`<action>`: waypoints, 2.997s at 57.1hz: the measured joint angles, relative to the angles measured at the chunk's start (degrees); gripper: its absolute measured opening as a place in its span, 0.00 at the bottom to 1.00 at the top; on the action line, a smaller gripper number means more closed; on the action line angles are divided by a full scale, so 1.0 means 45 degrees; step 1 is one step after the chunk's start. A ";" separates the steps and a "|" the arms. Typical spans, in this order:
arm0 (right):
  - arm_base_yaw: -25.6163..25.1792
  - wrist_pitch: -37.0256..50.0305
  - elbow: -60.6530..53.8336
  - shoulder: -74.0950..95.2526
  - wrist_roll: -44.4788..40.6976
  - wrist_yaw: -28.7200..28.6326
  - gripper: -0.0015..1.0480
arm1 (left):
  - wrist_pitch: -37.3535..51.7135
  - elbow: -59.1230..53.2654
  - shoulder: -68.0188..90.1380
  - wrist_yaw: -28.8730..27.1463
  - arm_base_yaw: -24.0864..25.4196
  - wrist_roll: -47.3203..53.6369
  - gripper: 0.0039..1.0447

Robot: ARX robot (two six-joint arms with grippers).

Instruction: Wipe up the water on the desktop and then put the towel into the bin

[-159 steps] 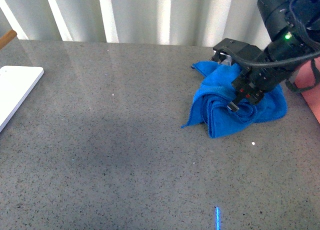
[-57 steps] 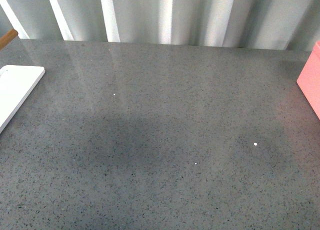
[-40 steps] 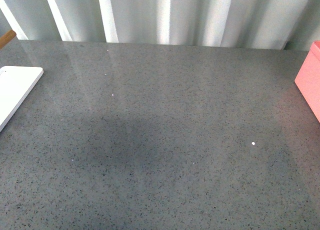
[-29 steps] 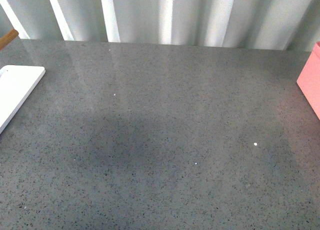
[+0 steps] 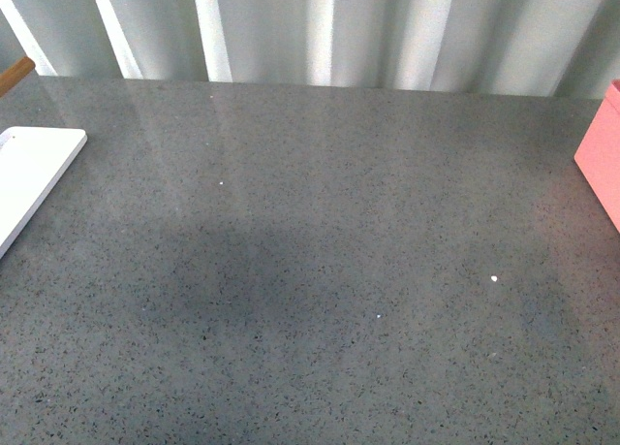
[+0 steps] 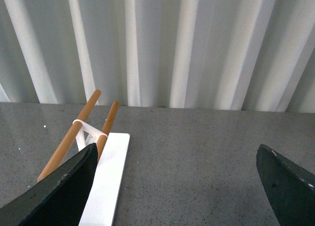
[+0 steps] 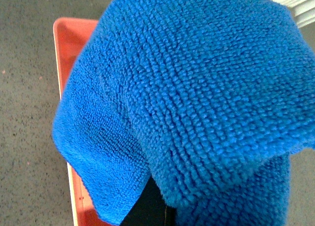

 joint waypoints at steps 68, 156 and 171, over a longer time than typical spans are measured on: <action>-0.0053 1.7068 -0.9350 -0.3755 0.1923 -0.6275 0.38 | 0.0000 0.0000 0.0000 -0.0005 0.0000 0.0000 0.94; 0.1321 1.2084 -1.6194 -1.5766 0.2254 -0.4818 0.03 | 0.0000 0.0000 -0.0010 -0.0005 0.0000 0.0005 0.94; 0.1321 1.0569 -1.6198 -1.7325 0.2302 -0.4794 0.03 | 0.0000 0.0000 -0.0010 -0.0005 0.0000 0.0000 0.94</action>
